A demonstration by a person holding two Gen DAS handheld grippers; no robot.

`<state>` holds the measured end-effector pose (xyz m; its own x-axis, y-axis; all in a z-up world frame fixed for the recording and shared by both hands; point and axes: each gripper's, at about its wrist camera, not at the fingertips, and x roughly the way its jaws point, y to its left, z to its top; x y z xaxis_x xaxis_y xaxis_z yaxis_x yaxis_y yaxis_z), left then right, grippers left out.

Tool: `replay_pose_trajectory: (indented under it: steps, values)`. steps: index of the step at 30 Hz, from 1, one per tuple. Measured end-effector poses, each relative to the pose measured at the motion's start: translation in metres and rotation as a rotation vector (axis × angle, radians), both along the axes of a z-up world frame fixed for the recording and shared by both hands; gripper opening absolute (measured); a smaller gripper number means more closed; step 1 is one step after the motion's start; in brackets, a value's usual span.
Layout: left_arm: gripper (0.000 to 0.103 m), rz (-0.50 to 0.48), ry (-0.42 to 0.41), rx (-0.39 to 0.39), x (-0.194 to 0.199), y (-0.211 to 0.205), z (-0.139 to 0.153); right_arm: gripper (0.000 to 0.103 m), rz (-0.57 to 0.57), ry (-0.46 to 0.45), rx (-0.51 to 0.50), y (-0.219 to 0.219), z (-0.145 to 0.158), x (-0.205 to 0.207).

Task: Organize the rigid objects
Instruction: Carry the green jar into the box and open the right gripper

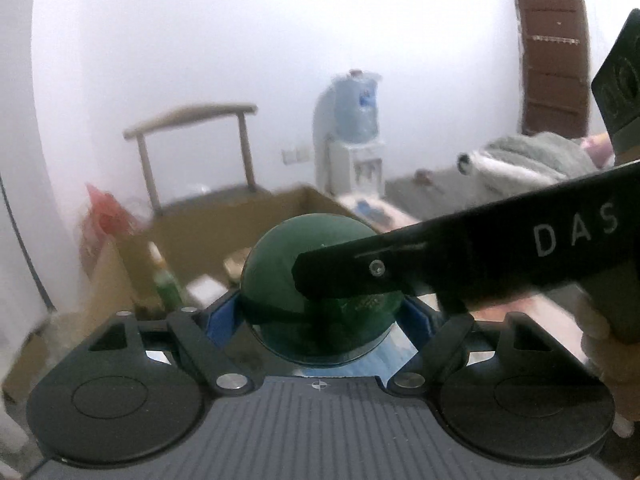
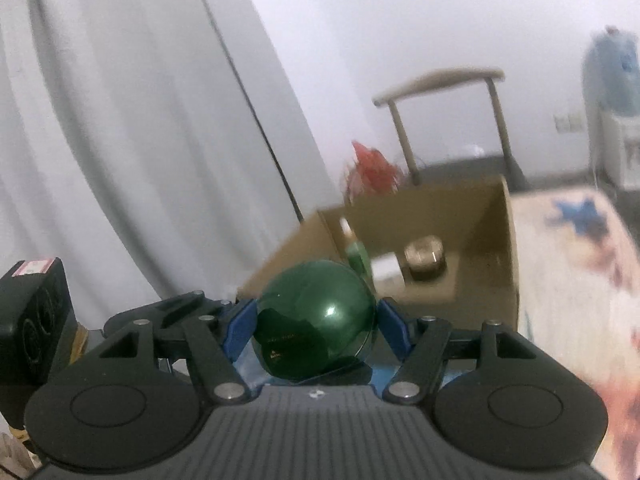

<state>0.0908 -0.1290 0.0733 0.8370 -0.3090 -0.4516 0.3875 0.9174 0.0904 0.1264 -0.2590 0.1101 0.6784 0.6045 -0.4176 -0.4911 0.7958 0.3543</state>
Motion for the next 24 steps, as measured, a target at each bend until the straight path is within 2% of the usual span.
replay_pose_trajectory:
  steps: [4,7,11,17,20,24]
  values:
    - [0.082,0.038,-0.001,0.021,0.029,0.001,0.022,0.071,0.032,-0.036,-0.052,0.015,0.026,0.03]
    - [0.082,0.061,0.089,-0.001,0.069,0.006,0.031,0.071,0.055,-0.006,-0.095,0.027,0.033,0.069]
    - [0.082,0.079,0.257,-0.041,0.124,0.014,0.023,0.071,0.065,0.15,-0.106,0.034,0.025,0.137]
    - [0.082,0.13,0.506,-0.035,0.186,0.021,-0.011,0.07,0.097,0.412,-0.129,0.044,-0.017,0.224]
    - [0.082,0.164,0.586,-0.016,0.2,0.023,-0.026,0.071,0.114,0.49,-0.147,0.049,-0.036,0.245]
    - [0.082,0.198,0.668,0.01,0.215,0.023,-0.04,0.071,0.136,0.548,-0.18,0.052,-0.049,0.245]
